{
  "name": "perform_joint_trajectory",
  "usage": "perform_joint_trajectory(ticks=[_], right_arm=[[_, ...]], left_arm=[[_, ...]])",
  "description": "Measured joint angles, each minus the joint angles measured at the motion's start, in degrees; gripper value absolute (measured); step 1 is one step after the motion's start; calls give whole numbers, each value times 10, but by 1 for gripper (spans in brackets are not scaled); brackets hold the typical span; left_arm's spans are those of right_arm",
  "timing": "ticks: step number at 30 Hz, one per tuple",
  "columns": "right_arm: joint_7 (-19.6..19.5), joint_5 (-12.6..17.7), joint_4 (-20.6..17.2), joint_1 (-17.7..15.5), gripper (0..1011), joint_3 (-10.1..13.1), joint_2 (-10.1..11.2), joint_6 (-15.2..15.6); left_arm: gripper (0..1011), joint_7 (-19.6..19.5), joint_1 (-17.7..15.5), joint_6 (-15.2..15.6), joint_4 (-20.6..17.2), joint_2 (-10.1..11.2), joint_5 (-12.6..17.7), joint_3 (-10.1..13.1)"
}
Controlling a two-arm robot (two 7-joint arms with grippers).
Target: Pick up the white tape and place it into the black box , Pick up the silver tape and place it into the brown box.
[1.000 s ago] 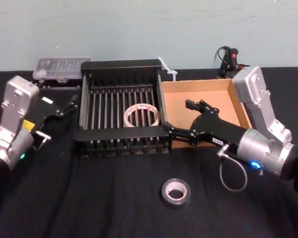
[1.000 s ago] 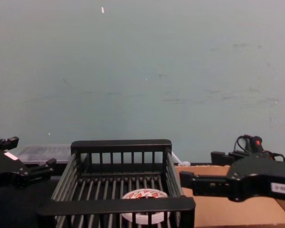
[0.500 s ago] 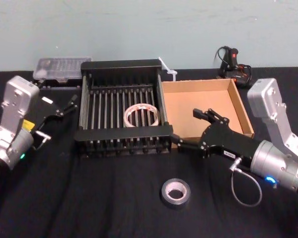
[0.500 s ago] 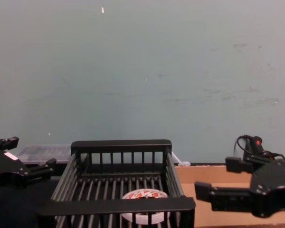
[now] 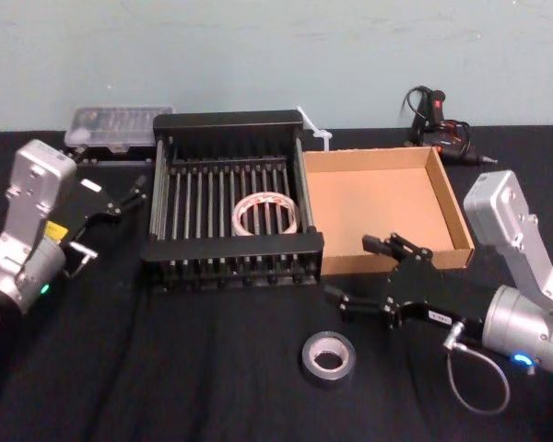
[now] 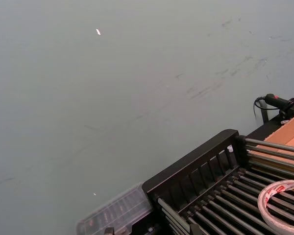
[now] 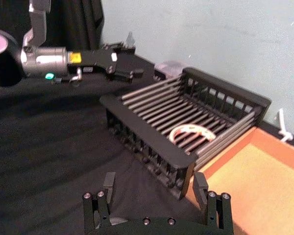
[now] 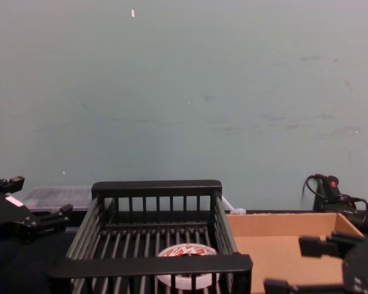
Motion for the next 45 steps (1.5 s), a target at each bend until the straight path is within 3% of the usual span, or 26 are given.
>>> perform_joint_trajectory(ticks=[11, 17, 31, 45], right_arm=[[19, 14, -6, 5, 1003, -12, 37, 44], [22, 15, 1, 20, 1002, -28, 43, 63], [11, -21, 42, 58, 1002, -70, 26, 102], [17, -50, 71, 85, 1003, -94, 4, 115]], left_arm=[[1001, 0, 0, 0, 0, 0, 0, 0], [1001, 0, 0, 0, 0, 0, 0, 0], [1001, 0, 0, 0, 0, 0, 0, 0], [1001, 0, 0, 0, 0, 0, 0, 0]])
